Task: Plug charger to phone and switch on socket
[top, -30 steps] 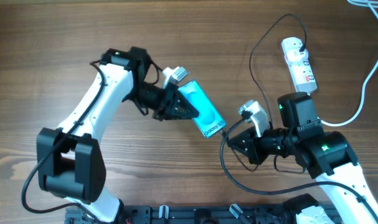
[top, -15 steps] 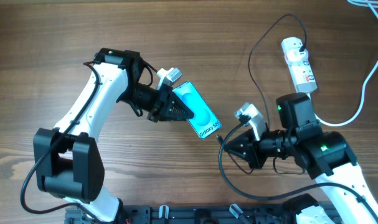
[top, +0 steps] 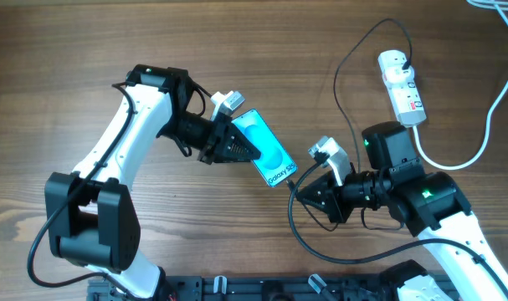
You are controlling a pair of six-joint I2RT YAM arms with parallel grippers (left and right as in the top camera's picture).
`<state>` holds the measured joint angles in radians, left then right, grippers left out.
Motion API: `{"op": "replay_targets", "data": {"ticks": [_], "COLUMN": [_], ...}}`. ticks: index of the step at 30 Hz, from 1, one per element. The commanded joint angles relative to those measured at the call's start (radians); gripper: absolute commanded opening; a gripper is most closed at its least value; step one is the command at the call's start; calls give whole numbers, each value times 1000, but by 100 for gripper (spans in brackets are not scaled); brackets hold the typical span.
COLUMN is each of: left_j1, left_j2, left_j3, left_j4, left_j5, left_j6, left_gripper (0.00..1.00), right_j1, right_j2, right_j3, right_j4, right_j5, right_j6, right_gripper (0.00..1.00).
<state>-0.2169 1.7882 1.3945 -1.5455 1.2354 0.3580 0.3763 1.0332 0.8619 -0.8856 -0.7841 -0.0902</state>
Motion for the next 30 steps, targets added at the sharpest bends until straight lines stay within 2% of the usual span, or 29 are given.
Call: {"op": "replay_targets", "data": {"ticks": [1,30], "left_j1": [-1,-1], "left_j2": [-6,-6], "left_j3": [10,10], "left_j4": [-4,0], "left_j5": [27,28], "left_j6": [29,28], "left_gripper": [4,4], "right_j1": [4,5], "right_j2": [4,5], "right_j3": [1,1], "right_j4": [10,-5], "right_j5": [-2,-38], "right_j6": [12,15], "right_gripper": [4,4]}}
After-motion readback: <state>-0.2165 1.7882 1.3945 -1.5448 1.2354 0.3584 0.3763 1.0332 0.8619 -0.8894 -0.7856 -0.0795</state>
